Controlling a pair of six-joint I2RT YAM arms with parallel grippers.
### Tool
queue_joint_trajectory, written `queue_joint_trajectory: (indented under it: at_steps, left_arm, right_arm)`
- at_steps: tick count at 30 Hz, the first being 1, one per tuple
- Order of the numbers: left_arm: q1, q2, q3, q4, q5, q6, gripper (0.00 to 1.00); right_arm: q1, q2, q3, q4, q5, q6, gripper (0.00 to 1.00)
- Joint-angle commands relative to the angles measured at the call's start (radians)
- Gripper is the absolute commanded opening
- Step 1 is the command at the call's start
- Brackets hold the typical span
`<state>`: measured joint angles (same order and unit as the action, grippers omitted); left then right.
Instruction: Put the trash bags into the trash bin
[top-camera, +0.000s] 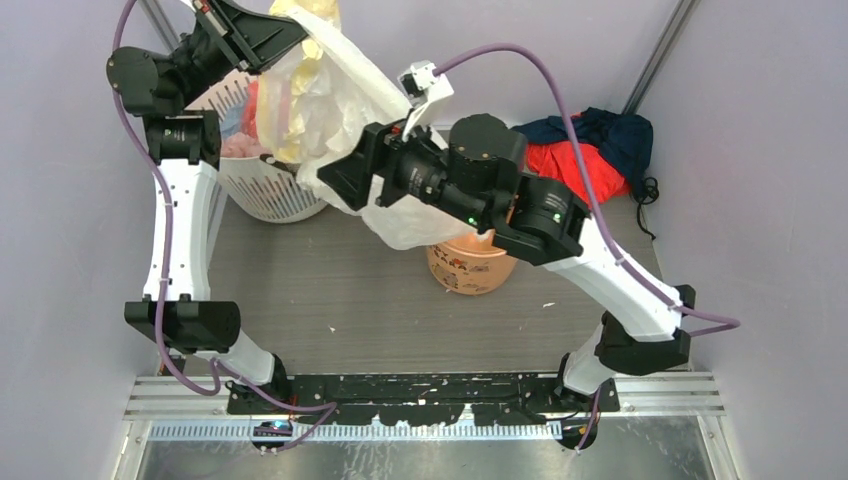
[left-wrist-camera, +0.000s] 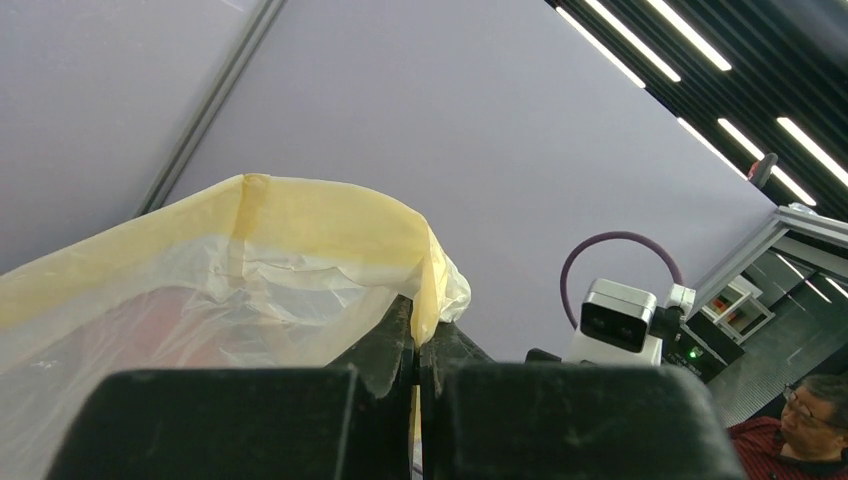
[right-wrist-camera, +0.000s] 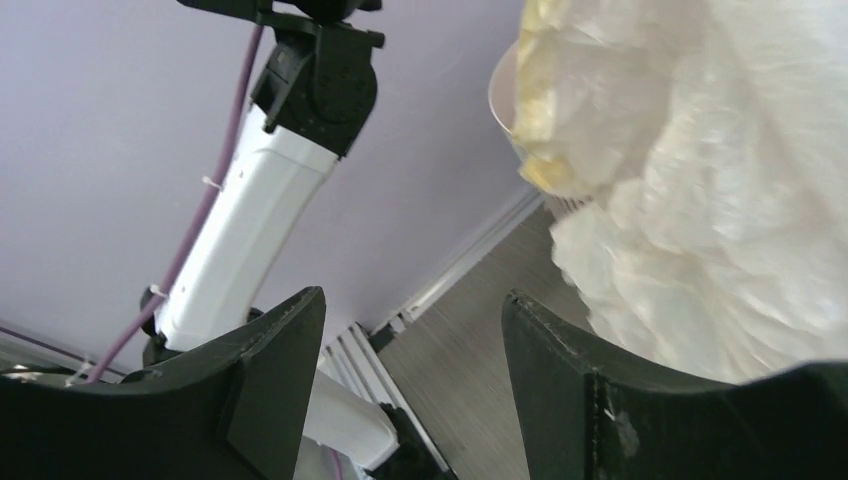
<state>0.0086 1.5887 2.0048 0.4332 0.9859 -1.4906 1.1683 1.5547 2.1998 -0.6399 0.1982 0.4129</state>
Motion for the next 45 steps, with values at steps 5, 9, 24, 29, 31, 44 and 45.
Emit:
queue_joint_trajectory:
  at_steps: [5,9,24,29,31,44,45]
  left_arm:
    - [0.0,-0.12,-0.068,-0.035,-0.032,0.062,0.0]
    - [0.0,-0.154,-0.095,-0.077,-0.032,0.093,0.0]
    - [-0.001,-0.221,-0.132,-0.103,0.007,0.103,0.0]
    - [0.0,-0.241,-0.141,-0.105,0.008,0.093,0.0]
    - [-0.001,-0.248,-0.139,-0.107,0.008,0.093,0.0]
    - [0.017,-0.237,-0.088,-0.146,-0.005,0.097,0.0]
    - [0.026,-0.236,-0.089,-0.148,-0.005,0.097,0.0]
  right_arm:
    - [0.001,0.132,0.04,0.289,0.017,0.139,0.7]
    - [0.006,0.222,0.127,0.23,0.143,0.153,0.72]
    - [0.023,0.318,0.258,0.104,0.433,0.088,0.73]
    - [0.022,0.351,0.304,0.091,0.481,0.057,0.72]
    - [0.021,0.372,0.336,0.075,0.48,0.058,0.71]
    - [0.026,0.36,0.317,0.025,0.426,0.107,0.26]
    - [0.026,0.352,0.307,0.023,0.428,0.107,0.21]
